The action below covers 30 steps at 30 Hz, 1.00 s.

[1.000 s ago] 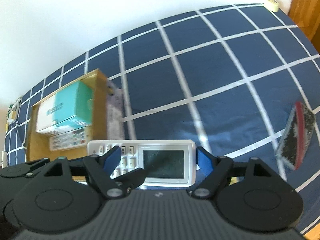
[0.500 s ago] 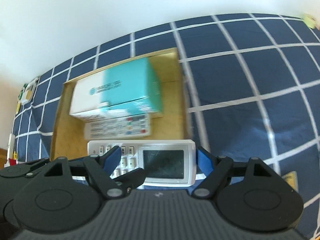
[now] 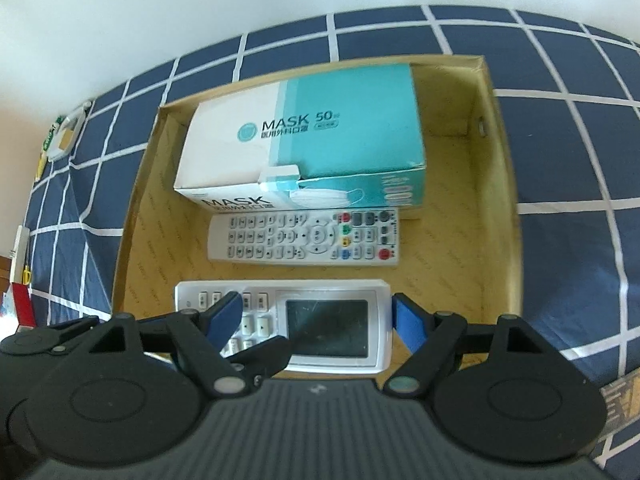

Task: Organize objects
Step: 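Carry the GREE remote over the cardboard box beside the TV remote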

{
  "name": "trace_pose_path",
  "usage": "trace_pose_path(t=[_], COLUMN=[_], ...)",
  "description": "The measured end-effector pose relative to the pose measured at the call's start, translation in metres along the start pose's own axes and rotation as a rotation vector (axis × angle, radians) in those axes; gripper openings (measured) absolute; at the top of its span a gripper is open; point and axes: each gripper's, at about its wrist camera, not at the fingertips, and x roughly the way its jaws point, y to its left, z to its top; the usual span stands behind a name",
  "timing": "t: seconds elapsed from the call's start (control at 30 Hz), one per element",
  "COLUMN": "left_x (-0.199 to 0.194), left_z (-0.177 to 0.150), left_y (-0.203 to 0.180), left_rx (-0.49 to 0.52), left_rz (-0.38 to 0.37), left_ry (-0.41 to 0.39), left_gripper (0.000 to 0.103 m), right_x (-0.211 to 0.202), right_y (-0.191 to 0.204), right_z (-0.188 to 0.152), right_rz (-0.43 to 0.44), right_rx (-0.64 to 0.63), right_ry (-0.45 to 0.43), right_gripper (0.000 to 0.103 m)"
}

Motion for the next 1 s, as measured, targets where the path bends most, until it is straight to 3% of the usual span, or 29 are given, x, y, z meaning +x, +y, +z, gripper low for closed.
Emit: trace_pose_path(t=[0.43,1.0], left_x=[0.057,0.077], left_z=[0.01,0.018], left_y=[0.019,0.025], left_rx=[-0.037,-0.048], left_rz=[-0.026,-0.048], left_ry=[0.086,0.137], left_gripper=[0.076,0.076], right_x=[0.065,0.094], right_y=[-0.011,-0.024], right_z=[0.006,0.015], right_rz=[-0.009,-0.01], right_rx=[0.032,0.064], right_ry=[0.093,0.148], right_gripper=[0.08,0.08])
